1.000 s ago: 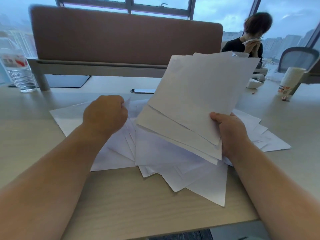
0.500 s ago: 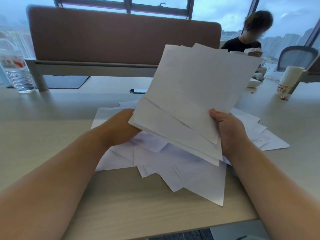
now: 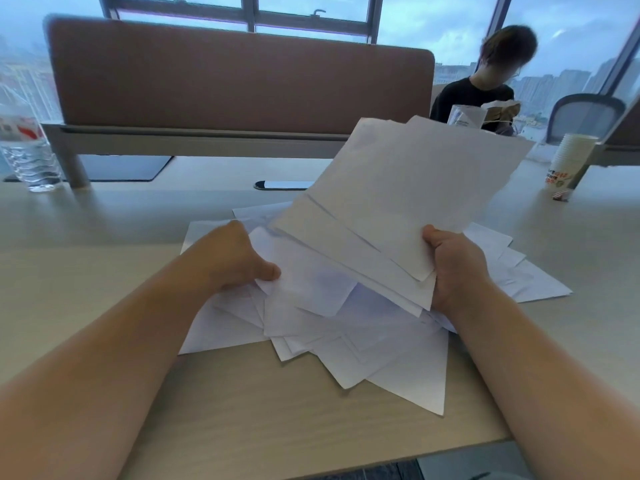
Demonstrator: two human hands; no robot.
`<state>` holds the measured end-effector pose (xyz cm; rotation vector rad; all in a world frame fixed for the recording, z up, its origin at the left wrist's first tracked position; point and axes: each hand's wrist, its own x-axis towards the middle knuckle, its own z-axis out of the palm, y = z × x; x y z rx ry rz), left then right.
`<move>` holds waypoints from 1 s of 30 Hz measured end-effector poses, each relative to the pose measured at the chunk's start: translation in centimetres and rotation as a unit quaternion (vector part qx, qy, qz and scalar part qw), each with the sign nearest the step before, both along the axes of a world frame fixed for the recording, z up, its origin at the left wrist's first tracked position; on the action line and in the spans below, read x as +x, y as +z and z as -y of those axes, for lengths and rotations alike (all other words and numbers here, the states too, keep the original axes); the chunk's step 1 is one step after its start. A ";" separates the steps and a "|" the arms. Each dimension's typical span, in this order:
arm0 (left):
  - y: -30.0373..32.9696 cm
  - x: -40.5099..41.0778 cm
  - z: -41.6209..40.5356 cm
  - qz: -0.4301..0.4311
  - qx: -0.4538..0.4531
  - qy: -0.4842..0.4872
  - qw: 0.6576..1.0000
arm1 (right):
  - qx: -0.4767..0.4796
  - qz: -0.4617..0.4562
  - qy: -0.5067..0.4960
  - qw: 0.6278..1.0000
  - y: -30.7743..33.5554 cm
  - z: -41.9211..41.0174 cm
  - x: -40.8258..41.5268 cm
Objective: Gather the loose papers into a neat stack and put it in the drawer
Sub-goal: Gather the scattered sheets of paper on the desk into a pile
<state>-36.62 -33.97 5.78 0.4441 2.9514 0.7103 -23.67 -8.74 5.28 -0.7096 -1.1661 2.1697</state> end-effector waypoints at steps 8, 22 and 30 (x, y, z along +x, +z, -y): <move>0.0 -0.7 -0.4 0.073 0.384 0.063 0.918 | -0.002 -0.019 0.034 0.999 0.1 0.3 0.2; 1.1 1.6 -0.8 0.212 0.451 -0.032 0.866 | 0.103 -0.006 0.056 0.993 -0.6 0.2 -0.1; 2.3 -0.5 0.6 0.216 0.539 0.145 0.801 | 0.277 0.129 0.047 0.951 -1.1 -0.4 -0.3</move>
